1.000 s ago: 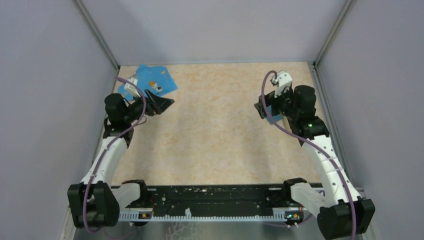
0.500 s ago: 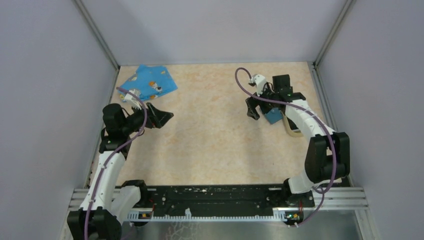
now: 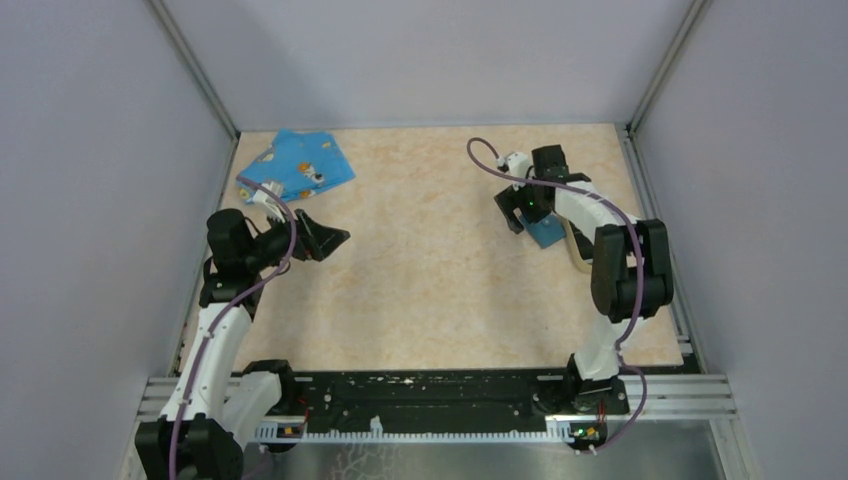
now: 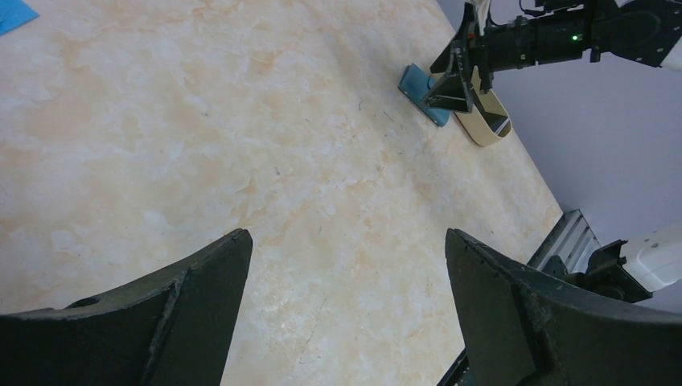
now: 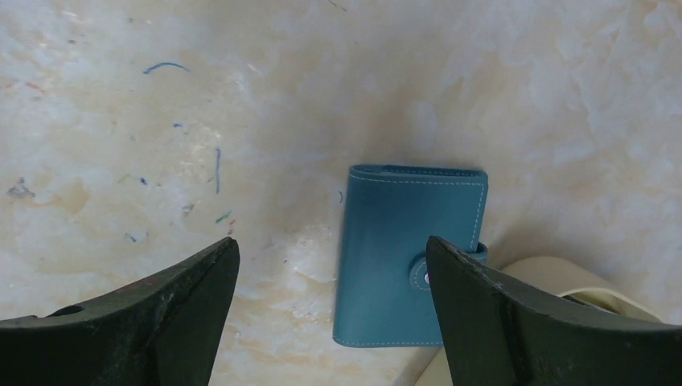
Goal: Put the credit cards into the card holder
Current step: Move the card holder to the center of the board.
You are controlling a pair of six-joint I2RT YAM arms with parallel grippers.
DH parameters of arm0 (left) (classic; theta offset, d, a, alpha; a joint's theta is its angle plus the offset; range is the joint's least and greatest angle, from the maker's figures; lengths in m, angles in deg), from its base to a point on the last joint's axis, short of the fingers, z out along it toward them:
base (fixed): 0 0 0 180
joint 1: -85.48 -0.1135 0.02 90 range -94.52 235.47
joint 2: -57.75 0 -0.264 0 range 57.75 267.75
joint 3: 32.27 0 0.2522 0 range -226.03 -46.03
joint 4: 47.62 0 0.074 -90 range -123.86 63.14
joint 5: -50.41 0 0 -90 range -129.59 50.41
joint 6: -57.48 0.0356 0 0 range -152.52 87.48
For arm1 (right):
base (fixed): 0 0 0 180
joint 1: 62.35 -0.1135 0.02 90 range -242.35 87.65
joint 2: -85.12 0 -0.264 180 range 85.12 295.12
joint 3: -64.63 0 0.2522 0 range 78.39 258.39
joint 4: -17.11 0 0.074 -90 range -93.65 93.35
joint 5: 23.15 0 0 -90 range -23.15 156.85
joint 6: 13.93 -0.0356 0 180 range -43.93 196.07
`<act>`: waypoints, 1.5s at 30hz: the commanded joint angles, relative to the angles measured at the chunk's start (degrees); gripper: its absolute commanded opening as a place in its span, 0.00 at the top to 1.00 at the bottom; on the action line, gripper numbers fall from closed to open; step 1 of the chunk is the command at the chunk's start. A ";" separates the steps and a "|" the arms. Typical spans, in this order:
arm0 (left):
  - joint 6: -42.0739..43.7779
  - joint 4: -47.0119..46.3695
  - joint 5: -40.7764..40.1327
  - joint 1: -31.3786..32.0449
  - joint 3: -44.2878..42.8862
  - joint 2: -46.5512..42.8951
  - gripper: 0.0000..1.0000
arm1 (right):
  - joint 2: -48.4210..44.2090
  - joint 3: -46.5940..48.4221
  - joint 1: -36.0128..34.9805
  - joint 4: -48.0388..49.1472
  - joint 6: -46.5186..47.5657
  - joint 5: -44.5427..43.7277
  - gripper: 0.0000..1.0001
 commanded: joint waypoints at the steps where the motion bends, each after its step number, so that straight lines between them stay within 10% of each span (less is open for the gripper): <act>1: -0.71 -0.90 2.72 -0.18 0.46 -0.29 0.05 | 2.40 2.03 1.02 2.91 -3.67 -7.89 0.16; 10: -2.31 -3.59 4.57 -0.18 0.72 -0.43 0.05 | 3.90 -0.53 2.97 2.86 -5.76 -8.78 0.21; 22: -3.20 -4.59 5.79 -0.18 1.15 0.05 0.05 | 2.98 -3.30 -0.07 -2.86 -3.58 0.27 0.55; 45: -5.12 -7.89 8.66 -0.17 2.19 1.71 0.05 | -7.90 -4.93 -26.43 -22.70 22.02 36.50 0.52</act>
